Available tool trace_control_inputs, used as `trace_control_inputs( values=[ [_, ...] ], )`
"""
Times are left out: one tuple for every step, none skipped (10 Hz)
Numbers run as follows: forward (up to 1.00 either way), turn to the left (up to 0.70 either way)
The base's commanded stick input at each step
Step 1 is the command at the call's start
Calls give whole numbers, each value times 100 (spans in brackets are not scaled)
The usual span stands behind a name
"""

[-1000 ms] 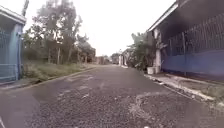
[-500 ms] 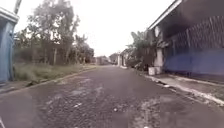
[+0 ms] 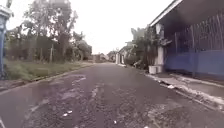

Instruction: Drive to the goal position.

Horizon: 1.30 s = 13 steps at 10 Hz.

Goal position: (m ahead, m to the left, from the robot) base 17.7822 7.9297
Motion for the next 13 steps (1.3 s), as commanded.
trace_control_inputs(
  values=[
    [85,0],
    [85,0],
    [85,0],
    [85,0],
    [85,0],
    [85,0],
    [85,0],
    [85,0],
    [85,0],
    [85,0],
    [85,0],
    [85,0],
    [85,0]
  ],
)
